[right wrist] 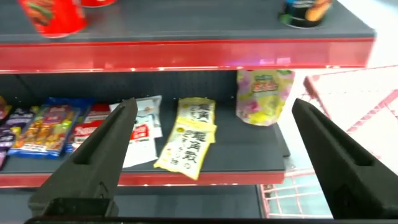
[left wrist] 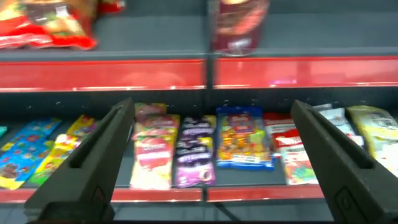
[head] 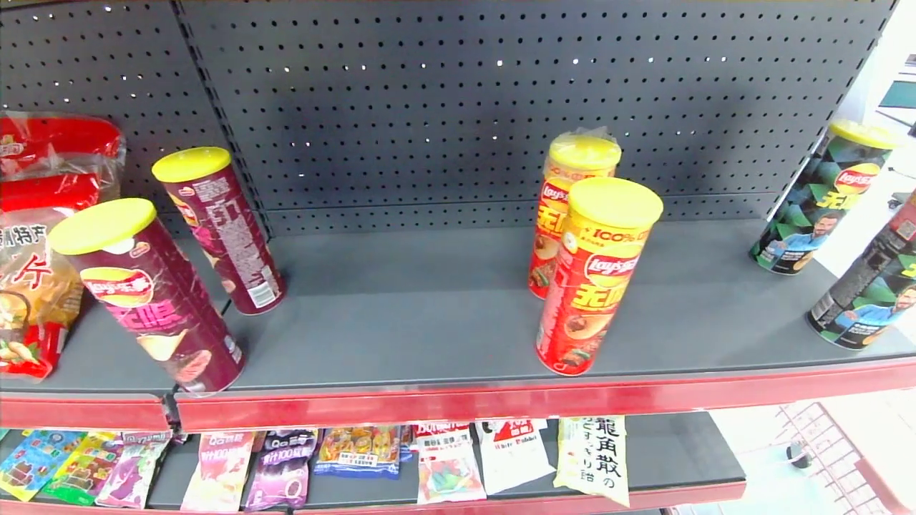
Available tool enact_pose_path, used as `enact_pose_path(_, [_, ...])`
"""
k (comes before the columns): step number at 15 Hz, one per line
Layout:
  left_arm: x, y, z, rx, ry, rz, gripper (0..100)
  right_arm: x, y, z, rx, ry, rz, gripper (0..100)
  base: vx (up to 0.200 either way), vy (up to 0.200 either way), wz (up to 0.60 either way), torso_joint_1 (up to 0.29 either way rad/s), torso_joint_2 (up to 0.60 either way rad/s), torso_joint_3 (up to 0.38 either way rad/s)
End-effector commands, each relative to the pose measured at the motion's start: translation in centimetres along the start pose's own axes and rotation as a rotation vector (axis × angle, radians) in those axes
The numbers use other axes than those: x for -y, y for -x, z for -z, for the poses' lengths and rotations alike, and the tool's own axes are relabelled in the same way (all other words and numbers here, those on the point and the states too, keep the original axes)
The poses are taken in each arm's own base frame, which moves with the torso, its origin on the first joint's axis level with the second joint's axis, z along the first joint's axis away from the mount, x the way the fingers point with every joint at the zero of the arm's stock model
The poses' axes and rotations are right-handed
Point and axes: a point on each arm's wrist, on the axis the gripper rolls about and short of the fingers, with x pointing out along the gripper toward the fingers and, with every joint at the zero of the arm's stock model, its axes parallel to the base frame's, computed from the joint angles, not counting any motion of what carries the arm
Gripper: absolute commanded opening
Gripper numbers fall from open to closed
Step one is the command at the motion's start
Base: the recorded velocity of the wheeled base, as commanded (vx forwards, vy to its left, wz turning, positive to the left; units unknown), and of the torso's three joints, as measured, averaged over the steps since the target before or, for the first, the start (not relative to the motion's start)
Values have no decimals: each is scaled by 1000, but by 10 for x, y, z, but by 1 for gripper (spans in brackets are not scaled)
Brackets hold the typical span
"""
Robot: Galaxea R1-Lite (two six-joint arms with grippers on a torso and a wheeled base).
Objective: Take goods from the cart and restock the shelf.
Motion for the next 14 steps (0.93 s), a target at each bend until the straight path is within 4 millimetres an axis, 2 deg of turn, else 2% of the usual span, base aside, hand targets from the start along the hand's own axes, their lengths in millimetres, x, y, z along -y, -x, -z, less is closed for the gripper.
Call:
enact_pose_path(1, [0, 0, 0, -2, 0, -1, 100, 0, 0, 0, 0, 1, -1, 100, 0, -200, 0, 12, 2, -2])
enact_pose_path(9, [0, 0, 0, -2, 0, -3, 100, 0, 0, 0, 0, 1, -1, 100, 0, 0, 0, 0, 0, 0])
enact_pose_path(13, [0, 0, 0, -2, 0, -3, 100, 0, 0, 0, 0, 1, 0, 100, 0, -200, 0, 1, 2, 5])
enact_pose_path(14, [0, 0, 0, -2, 0, -3, 100, 0, 0, 0, 0, 1, -1, 100, 0, 0, 0, 0, 0, 0])
